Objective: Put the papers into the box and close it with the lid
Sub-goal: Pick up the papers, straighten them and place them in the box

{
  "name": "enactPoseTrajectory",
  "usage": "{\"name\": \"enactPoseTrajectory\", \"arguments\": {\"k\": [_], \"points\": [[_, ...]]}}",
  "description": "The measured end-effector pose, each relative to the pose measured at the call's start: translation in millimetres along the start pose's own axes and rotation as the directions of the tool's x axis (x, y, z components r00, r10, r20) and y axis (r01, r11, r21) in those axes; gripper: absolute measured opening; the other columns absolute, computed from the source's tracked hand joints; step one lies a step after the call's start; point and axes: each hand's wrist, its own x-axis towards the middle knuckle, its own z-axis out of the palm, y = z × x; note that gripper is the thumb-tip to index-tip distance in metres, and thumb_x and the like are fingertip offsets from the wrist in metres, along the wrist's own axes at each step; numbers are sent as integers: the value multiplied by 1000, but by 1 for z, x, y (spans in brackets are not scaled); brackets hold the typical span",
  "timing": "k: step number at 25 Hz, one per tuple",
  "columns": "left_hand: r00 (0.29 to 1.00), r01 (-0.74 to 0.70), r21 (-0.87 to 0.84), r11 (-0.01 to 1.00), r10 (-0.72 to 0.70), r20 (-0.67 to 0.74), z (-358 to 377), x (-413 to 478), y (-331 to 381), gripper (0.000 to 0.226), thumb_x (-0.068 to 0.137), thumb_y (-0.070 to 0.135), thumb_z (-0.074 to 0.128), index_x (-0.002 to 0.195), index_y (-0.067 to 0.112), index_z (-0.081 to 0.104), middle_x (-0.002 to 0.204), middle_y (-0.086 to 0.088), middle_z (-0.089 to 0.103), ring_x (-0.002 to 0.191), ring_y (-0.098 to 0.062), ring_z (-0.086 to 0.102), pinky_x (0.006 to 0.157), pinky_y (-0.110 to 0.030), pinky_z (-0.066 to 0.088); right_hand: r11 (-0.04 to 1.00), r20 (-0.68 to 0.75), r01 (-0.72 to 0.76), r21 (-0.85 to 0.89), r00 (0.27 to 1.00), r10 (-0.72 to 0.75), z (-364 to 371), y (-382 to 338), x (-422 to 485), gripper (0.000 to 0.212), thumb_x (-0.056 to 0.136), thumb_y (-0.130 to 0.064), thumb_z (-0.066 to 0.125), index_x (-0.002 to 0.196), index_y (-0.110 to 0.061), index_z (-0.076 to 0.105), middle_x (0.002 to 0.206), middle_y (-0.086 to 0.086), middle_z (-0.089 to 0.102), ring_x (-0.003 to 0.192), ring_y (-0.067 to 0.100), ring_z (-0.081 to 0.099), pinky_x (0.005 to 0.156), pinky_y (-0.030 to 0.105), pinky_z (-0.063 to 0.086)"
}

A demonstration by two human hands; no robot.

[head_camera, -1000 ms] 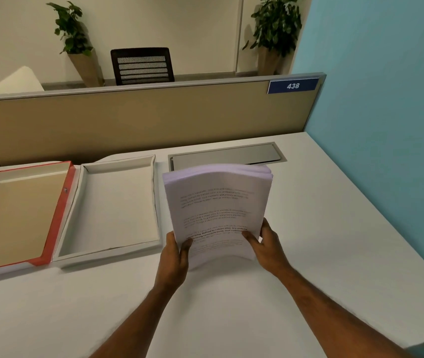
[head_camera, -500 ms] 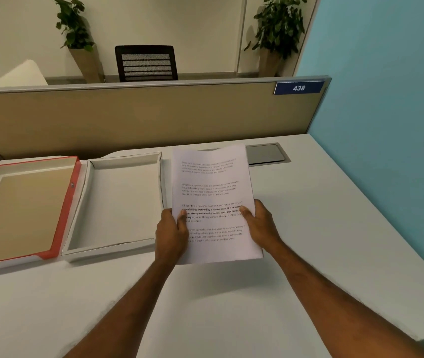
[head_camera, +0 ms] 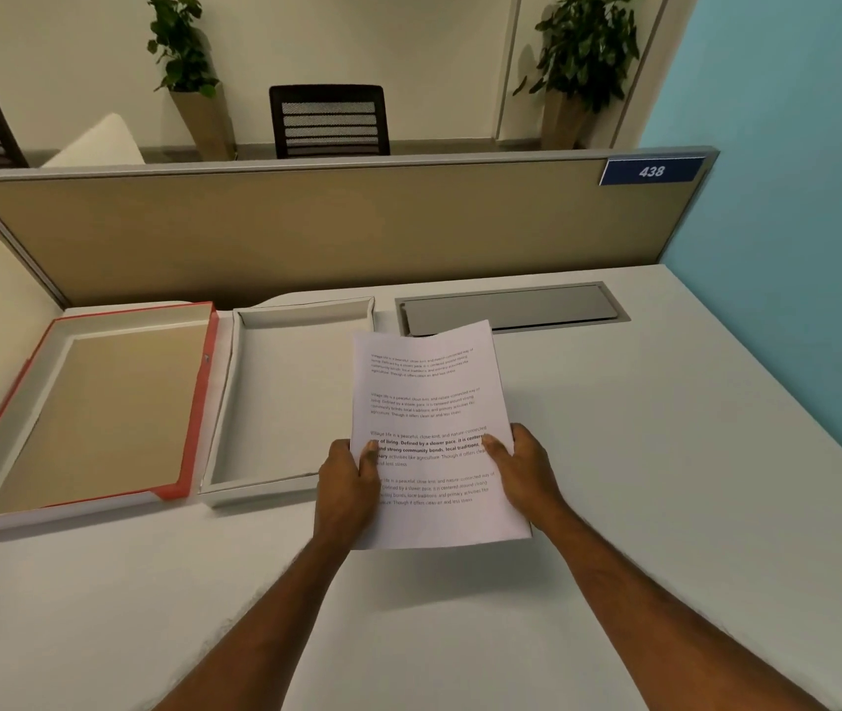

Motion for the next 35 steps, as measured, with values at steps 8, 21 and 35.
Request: {"name": "enactPoseTrajectory", "arguments": {"k": [8,21,35], "points": [[997,-1,22,1000,2,-76,-77,62,-10,39,97,38,47,109,1,51,103,-9,60,84,-21,58,68,-29,48,1000,88,27,6,996,-28,69,-73,29,32,97,-31,52,119,-7,54,121,10,66,99,26,66,82,36,54],[988,154,127,980,-149,-49,-126,177,-66,36,98,37,46,101,1,49,98,-11,53,81,-21,50,62,-26,36,989,193,-139,-46,970,145,182,-111,113,39,97,-25,55,127,-1,52,130,16,62,110,33,64,91,40,55],[910,365,207,908,-395,127,-108,193,-96,27,96,36,52,100,10,46,100,-5,56,82,-24,57,72,-36,49,963,147,-167,-210,969,200,211,-76,129,38,98,-20,53,128,3,50,132,18,60,115,33,62,90,32,52]]}}
